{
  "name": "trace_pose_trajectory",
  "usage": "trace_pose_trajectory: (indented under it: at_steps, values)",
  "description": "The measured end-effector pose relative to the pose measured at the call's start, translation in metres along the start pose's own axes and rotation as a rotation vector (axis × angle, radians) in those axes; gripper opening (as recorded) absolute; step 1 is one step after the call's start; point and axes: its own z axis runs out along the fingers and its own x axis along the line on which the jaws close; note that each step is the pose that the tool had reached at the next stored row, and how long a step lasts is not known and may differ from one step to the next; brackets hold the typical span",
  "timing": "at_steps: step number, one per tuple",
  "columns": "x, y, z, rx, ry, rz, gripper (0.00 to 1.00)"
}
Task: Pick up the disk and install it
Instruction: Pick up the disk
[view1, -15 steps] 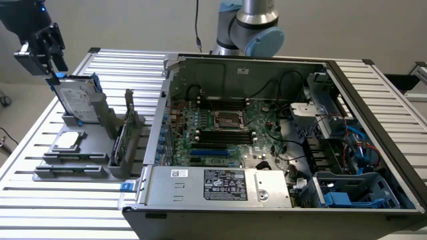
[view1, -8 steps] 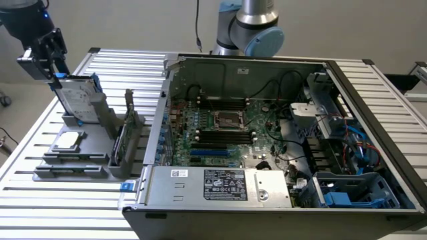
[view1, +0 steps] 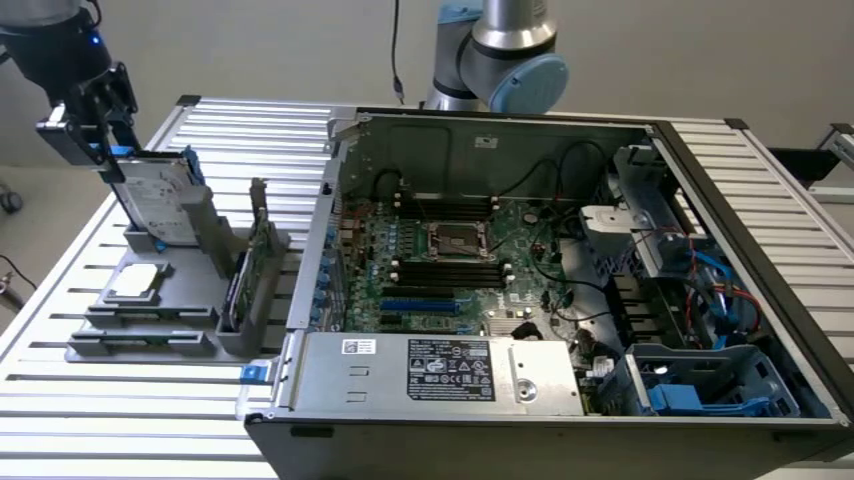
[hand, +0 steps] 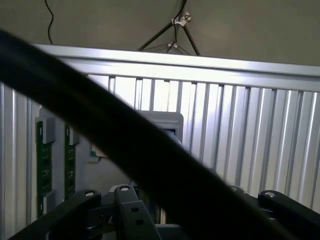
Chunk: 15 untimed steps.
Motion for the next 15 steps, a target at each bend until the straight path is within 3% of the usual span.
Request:
trace_pose_trajectory:
  at_steps: [15]
  values:
    - [-0.0025,0.0013,0.0054,0.0003,-0.0024,0.001,0.60]
